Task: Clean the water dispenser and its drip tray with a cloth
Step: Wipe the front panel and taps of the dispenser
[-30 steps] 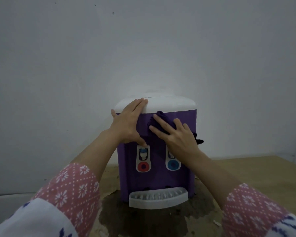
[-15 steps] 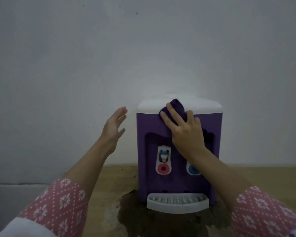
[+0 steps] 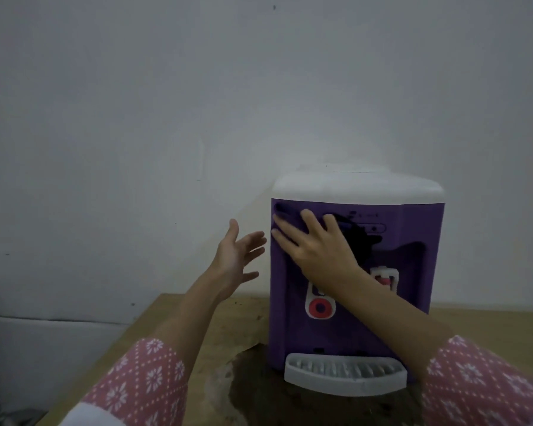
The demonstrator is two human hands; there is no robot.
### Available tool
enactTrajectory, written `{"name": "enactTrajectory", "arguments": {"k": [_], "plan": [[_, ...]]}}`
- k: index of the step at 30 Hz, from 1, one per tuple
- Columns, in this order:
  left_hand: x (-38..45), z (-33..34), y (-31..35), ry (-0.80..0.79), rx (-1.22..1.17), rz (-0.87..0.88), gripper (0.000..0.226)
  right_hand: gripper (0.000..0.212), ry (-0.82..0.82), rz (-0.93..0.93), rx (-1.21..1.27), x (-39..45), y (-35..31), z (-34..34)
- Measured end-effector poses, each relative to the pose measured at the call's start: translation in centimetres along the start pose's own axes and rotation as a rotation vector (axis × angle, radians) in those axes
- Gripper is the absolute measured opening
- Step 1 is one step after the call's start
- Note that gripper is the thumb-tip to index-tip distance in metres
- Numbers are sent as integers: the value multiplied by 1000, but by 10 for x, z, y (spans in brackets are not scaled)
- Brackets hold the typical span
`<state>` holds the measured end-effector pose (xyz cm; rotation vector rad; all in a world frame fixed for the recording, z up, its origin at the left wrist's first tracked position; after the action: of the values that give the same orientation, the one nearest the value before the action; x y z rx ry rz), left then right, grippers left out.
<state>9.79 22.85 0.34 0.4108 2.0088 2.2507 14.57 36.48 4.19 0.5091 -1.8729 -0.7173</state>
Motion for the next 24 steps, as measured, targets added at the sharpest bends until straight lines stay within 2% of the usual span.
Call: {"name": "enactTrajectory", "arguments": {"k": [6,8,12,14,20,22,24], "plan": [[4,-3,-19,-94,-28,-59,77,49,49,223,59,18,17,0],[5,-3,-25,-120,-43,-58,77,51,36,137,42,12,4,4],[4,-6,-35,-123,-116,-51,78,48,-88,-209,28,-23,-33,15],[4,-7,-38,-133,-119,-45,79,47,-112,-268,1,-29,-30,16],[6,-4,-37,-128,-83,-44,74,43,14,107,58,5,6,7],[7,-5,-38,-133,-83,-45,72,46,2,112,88,9,-8,11],[7,-7,-39,-134,-88,-48,71,46,-36,-3,90,4,-29,18]]}}
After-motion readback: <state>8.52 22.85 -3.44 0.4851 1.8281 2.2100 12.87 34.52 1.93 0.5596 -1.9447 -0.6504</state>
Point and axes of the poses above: each hand's wrist, its own x-axis towards the middle knuckle, its own z-axis out of the palm, y = z × x, the point moved 4 cm from there along x, towards the middle knuckle, and after that the axes turned 8 degrees about -y, right-handed, at the moved point
